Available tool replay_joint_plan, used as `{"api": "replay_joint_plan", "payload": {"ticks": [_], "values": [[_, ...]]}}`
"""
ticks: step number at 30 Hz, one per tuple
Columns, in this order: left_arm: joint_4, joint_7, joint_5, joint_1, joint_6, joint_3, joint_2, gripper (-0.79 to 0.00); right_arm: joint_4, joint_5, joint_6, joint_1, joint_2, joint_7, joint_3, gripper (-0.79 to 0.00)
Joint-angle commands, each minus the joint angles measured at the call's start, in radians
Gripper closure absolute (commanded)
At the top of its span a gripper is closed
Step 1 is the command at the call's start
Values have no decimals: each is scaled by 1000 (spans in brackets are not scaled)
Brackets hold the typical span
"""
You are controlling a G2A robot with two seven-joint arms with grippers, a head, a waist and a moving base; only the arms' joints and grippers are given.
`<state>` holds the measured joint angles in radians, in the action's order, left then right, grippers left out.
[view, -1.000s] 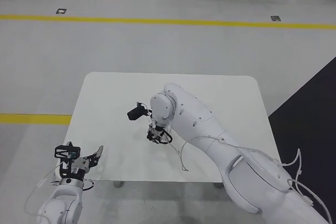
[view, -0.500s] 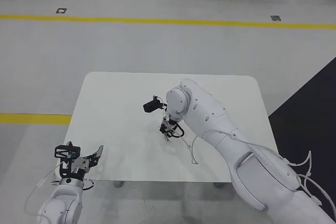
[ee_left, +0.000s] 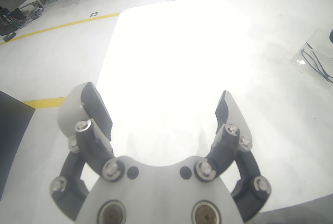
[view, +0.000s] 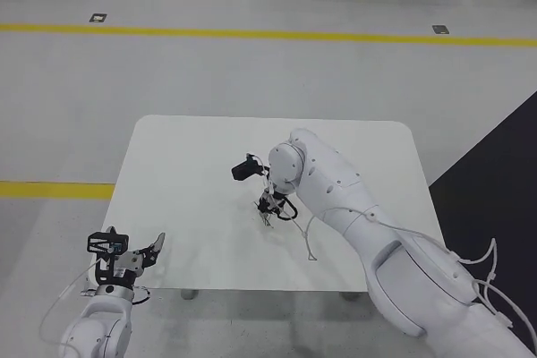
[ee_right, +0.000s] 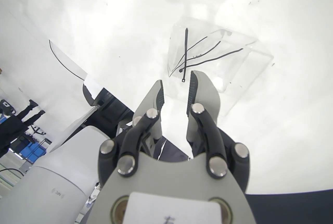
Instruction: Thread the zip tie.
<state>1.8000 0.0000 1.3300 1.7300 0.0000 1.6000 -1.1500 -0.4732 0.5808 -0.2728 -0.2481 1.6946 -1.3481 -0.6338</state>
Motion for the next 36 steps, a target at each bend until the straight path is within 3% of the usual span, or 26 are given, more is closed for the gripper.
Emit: {"api": "replay_joint_plan", "payload": {"ticks": [1,15,31,35,36], "values": [[0,0,0,0,0,0,0,-785,22,2,-14,1,7,12,7,-203],[0,0,0,0,0,0,0,-785,158,20,-84,18,70,84,53,-169],[0,0,0,0,0,0,0,-785,249,10,-139,23,114,115,61,-145],[0,0,0,0,0,0,0,-785,266,1,-142,22,120,116,58,-65],[0,0,0,0,0,0,0,-785,270,1,-142,23,121,117,57,0]]}}
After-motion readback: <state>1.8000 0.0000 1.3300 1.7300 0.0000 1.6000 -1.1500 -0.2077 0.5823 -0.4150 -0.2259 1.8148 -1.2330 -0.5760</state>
